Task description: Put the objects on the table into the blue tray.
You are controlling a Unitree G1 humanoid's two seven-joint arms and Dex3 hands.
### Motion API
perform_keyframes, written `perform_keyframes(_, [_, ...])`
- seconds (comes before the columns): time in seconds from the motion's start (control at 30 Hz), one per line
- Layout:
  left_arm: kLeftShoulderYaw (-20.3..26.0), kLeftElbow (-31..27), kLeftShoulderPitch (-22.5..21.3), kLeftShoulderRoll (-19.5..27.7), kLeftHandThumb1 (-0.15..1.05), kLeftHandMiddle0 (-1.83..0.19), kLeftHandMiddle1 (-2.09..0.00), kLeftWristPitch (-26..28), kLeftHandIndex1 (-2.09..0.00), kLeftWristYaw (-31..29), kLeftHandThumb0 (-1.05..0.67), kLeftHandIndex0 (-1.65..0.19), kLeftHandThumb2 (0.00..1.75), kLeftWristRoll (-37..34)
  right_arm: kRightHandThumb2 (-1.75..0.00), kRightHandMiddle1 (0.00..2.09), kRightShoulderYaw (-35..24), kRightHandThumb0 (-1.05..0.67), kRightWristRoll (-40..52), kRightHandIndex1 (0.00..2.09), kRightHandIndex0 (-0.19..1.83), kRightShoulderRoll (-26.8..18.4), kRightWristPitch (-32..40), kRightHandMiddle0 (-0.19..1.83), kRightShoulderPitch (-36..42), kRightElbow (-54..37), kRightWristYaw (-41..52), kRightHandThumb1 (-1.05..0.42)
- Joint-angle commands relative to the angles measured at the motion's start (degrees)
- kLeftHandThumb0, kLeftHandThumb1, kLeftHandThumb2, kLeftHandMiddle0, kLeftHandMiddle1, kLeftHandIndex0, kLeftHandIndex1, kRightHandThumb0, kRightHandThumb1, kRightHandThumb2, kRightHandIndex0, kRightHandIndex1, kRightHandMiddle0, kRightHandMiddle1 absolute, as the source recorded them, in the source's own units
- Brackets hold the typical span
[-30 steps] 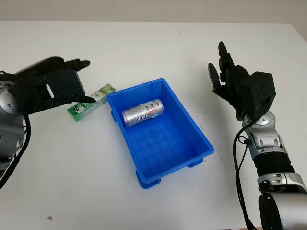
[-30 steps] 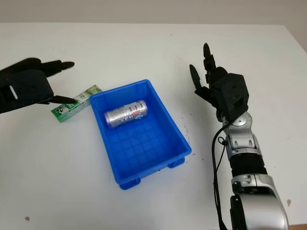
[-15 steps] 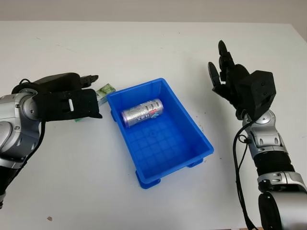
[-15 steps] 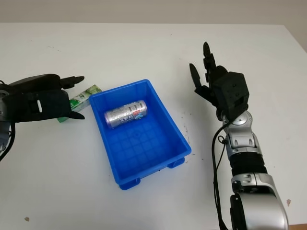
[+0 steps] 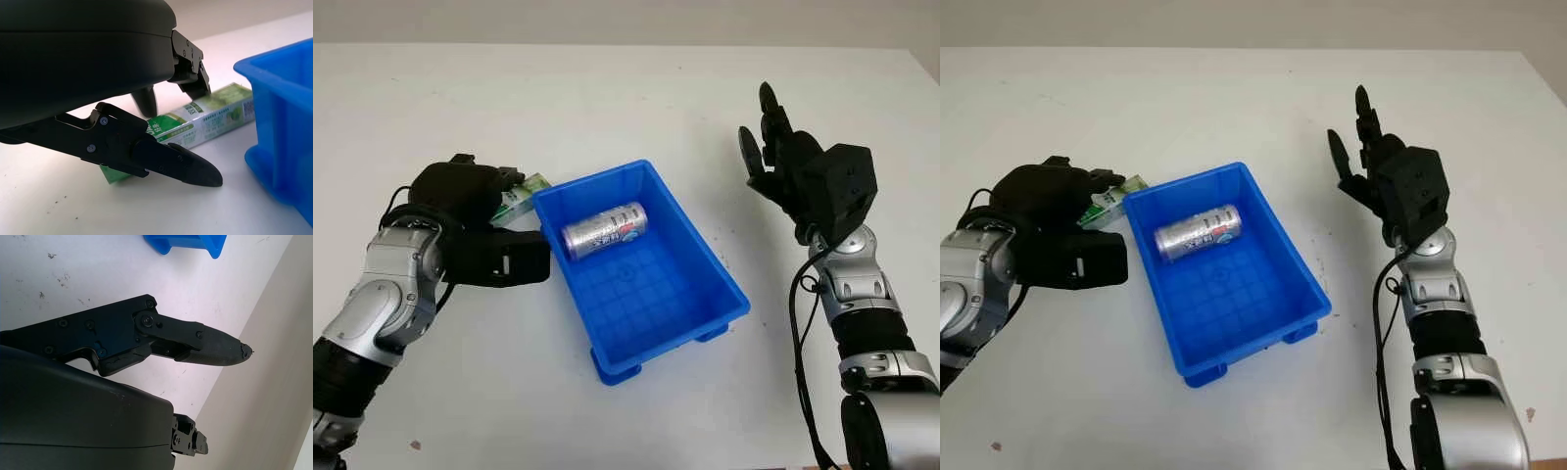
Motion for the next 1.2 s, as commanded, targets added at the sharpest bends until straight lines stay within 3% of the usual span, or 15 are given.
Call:
perform_keyframes(0.0, [-0.27,1.65,1.27,-0.86,1.05,-0.43,-2.09,-0.57,-1.01,1.73,-0.3,-0.13,0.15,1.09,-0.65,0.01,-0.39,-0.76,0.43,0.0,-0.19,-0.14,0.01,-0.19,0.23,-0.28,0.24,-1.05])
perform_keyframes(0.03, [0.13,2.2,1.55,-1.29,1.05,-0.5,-2.09,-1.22,-1.27,3.67,-0.29,-0.11,0.19,1.12,-0.65,0.0,-0.45,-0.76,0.58,0.0,-0.19,-0.11,0.11,-0.19,0.27,-0.29,0.34,-1.05])
perform_keyframes(0.07, [0.42,2.65,1.73,-1.59,1.05,-0.53,-2.09,-1.73,-1.67,5.13,-0.28,-0.03,0.22,1.12,-0.65,0.0,-0.5,-0.75,0.69,0.0,-0.19,-0.09,0.17,-0.19,0.28,-0.25,0.42,-1.05])
perform_keyframes(0.13, [0.87,3.42,2.0,-1.83,1.05,-0.56,-2.09,-2.86,-2.01,7.95,-0.29,0.0,0.25,1.15,-0.65,0.01,-0.6,-0.74,0.94,0.0,-0.19,-0.06,0.17,-0.19,0.32,-0.09,0.6,-1.05])
perform_keyframes(0.17, [1.11,3.65,2.08,-1.84,1.05,-0.56,-2.09,-3.43,-2.05,8.92,-0.3,-0.04,0.26,1.01,-0.65,0.01,-0.62,-0.74,0.98,0.0,-0.19,-0.06,0.0,-0.19,0.32,0.07,0.61,-1.05])
perform_keyframes(0.3, [1.96,4.21,2.27,-1.89,1.05,-0.54,-2.09,-5.16,-2.09,10.7,-0.33,-0.1,0.28,0.24,-0.65,0.03,-0.54,-0.73,0.87,0.01,-0.19,-0.07,0.04,-0.18,0.36,-0.02,0.44,-1.05])
perform_keyframes(0.7, [4.71,4.34,0.16,-1.46,1.05,-0.43,-2.09,-4.78,-2.09,9.44,-0.3,-0.01,0.26,-1.07,-0.65,0.04,-0.6,-0.74,1.06,0.0,-0.19,-0.15,-0.4,-0.19,0.23,0.51,0.91,-1.05])
perform_keyframes(1.03, [10.17,7.02,-5.44,0.91,1.05,-0.52,-2.09,-6.43,-2.09,13.03,-0.32,-0.15,0.21,-2.27,-0.65,0.05,-0.77,-0.74,1.3,0.02,-0.19,0.13,-0.28,-0.19,0.37,0.41,0.72,-1.05])
perform_keyframes(1.17, [12.68,5.94,-7.71,1.72,1.05,-0.64,-2.09,-5.26,-1.92,13.37,-0.32,-0.24,0.18,-2.49,-0.64,0.05,-0.81,-0.75,1.64,0.01,-0.19,0.15,-0.69,-0.19,0.69,0.29,0.92,-1.05])
